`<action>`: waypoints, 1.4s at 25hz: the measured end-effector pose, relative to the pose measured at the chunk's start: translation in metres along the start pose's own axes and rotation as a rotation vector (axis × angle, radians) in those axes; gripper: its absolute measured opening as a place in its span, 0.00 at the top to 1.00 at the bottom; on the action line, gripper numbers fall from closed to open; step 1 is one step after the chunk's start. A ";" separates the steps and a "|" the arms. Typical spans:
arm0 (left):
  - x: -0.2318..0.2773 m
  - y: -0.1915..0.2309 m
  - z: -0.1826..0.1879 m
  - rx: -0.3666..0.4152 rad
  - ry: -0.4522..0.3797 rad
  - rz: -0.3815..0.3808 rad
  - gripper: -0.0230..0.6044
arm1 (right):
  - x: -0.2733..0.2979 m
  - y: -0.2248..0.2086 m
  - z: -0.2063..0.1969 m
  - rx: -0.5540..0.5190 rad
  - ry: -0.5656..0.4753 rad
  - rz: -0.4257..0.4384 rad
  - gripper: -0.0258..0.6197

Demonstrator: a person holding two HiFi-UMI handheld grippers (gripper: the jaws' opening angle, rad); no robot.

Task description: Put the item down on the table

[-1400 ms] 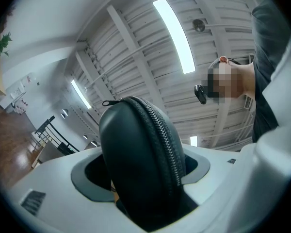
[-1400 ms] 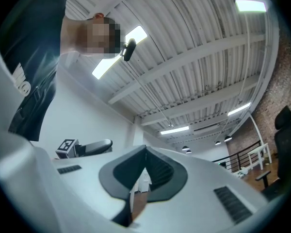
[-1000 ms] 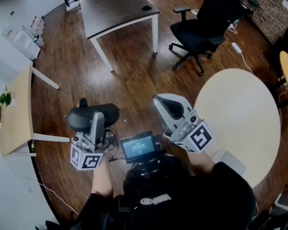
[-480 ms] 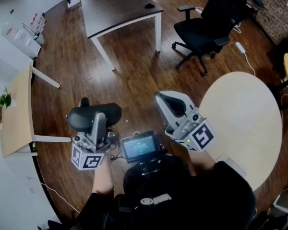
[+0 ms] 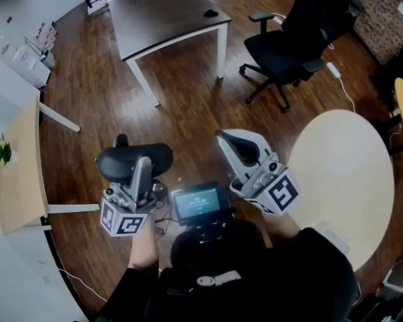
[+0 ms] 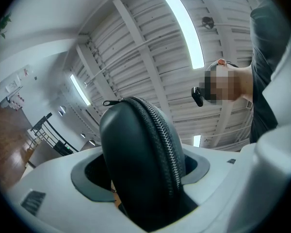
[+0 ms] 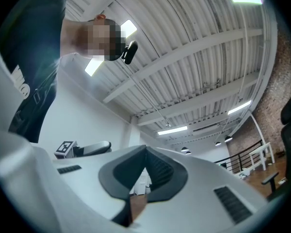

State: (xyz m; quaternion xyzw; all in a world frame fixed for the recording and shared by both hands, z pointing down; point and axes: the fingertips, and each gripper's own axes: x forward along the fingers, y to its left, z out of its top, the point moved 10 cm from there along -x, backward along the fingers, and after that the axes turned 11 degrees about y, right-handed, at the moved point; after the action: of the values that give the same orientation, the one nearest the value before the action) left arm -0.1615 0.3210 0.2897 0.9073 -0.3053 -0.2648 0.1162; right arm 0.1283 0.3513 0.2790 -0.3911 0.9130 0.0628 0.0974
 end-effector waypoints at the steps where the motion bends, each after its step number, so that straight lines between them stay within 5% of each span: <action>1: 0.002 0.007 0.002 -0.005 0.000 -0.005 0.43 | 0.007 -0.001 -0.001 -0.004 0.004 -0.001 0.96; 19: 0.018 0.101 0.052 -0.044 -0.031 -0.018 0.43 | 0.110 -0.007 0.001 -0.044 0.057 0.004 0.96; 32: 0.026 0.127 0.038 0.009 -0.057 -0.020 0.43 | 0.126 -0.027 -0.026 -0.064 0.010 0.032 0.96; 35: 0.067 0.146 0.027 0.011 -0.047 -0.016 0.43 | 0.138 -0.072 -0.032 -0.067 0.004 0.024 0.96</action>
State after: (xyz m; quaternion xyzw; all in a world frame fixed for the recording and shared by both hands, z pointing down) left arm -0.2037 0.1635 0.2941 0.9039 -0.3023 -0.2851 0.1019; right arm 0.0834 0.1991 0.2764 -0.3835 0.9151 0.0938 0.0819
